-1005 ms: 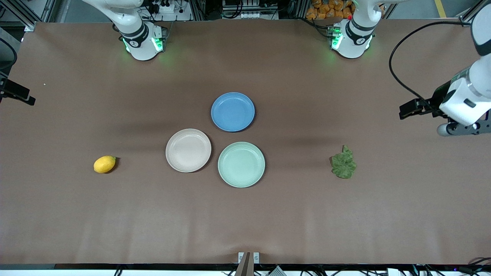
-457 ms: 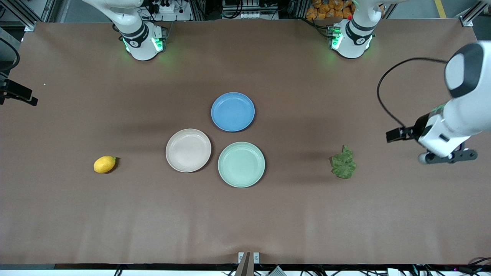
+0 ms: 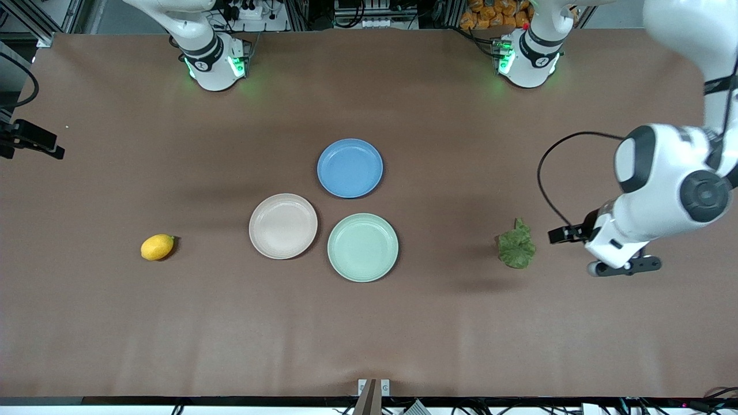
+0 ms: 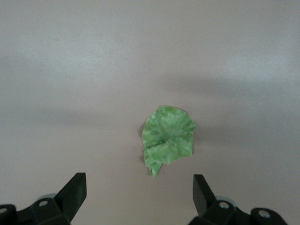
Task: Place lemon and lettuce in plates
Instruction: 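Lower the left gripper onto the lettuce leaf and close it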
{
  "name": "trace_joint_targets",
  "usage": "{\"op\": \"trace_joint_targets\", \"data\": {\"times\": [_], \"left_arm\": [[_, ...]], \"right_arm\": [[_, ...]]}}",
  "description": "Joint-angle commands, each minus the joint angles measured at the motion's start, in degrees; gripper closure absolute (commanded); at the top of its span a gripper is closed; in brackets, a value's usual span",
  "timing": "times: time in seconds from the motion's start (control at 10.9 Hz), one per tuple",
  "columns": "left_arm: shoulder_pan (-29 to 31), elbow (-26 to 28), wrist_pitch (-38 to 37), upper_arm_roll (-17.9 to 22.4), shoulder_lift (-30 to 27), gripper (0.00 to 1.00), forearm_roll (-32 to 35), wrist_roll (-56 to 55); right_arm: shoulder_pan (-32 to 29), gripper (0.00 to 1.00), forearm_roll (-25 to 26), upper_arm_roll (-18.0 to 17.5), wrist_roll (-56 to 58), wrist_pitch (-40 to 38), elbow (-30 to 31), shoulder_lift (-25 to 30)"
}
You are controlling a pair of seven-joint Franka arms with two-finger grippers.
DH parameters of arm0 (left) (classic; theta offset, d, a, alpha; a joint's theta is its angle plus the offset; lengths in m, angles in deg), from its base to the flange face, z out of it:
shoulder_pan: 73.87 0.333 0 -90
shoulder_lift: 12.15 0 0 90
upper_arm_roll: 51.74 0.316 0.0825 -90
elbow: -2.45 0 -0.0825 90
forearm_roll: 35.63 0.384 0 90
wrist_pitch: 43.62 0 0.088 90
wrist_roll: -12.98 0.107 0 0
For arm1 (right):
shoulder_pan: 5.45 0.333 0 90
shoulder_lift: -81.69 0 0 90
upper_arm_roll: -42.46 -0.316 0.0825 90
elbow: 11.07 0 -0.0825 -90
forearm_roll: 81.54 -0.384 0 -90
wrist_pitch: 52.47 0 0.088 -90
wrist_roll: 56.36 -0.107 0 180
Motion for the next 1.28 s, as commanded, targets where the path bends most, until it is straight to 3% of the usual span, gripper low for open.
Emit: {"op": "trace_joint_targets", "data": {"times": [0.0,0.46,0.73,1.01,1.1,1.19], "left_arm": [[-1.4,4.9,9.4,0.1,2.5,0.0,-0.3,-3.2],[-3.3,7.5,24.5,0.1,11.5,0.0,-0.3,-6.1],[-3.4,7.8,27.0,0.1,14.1,0.0,-0.2,-6.1],[-3.9,8.7,28.6,0.2,14.6,0.0,-0.2,-6.4],[-3.9,8.7,28.6,0.1,14.7,0.26,-0.2,-6.9],[-3.9,8.7,28.6,0.2,14.8,0.39,-0.2,-6.9]], "right_arm": [[0.8,0.0,0.7,0.0,0.5,0.1,1.2,0.8],[0.2,0.0,0.7,0.1,0.7,0.4,1.3,0.6],[0.0,0.0,0.7,0.2,1.2,1.3,1.3,0.1],[0.5,0.0,0.6,0.2,1.2,5.3,1.3,-4.4],[1.1,0.0,0.5,0.1,1.2,5.7,1.3,-6.2],[1.9,0.0,0.5,0.1,1.2,6.3,1.2,-7.4]]}}
